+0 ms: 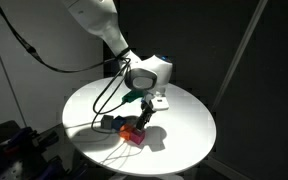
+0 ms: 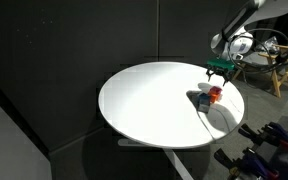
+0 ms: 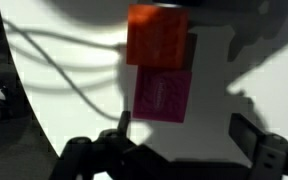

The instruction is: Put the pink block on top of the grey and blue blocks

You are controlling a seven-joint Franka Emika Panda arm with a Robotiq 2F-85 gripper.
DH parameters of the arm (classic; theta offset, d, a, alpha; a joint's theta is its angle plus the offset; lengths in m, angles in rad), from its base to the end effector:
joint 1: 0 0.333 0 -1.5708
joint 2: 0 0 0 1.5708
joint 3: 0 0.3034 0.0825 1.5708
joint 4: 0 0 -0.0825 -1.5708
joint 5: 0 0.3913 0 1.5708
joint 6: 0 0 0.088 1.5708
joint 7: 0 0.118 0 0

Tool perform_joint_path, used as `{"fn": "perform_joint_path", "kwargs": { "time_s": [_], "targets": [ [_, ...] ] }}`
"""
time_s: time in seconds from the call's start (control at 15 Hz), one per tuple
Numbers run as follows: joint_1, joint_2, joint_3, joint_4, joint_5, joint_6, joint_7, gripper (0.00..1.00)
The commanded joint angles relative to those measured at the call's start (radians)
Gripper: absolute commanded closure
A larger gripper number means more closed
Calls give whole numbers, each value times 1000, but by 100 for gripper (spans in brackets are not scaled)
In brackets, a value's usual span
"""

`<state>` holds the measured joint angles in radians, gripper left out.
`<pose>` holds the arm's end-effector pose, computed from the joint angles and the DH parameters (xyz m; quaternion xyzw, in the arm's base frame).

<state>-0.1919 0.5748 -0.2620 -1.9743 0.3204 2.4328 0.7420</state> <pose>0.5386 -0.2615 0.1479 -0.7591 0.6492 0.0446 0.0208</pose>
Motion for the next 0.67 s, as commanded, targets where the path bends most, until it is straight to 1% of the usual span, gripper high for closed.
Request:
{"fn": "perform_joint_path", "kwargs": {
  "time_s": [0.0,0.6],
  "targets": [
    [0,-40,-9,-31,-25,-35,-7,0],
    [-4,-26,-5,-31,-29,-26,-24,0]
  ]
}}
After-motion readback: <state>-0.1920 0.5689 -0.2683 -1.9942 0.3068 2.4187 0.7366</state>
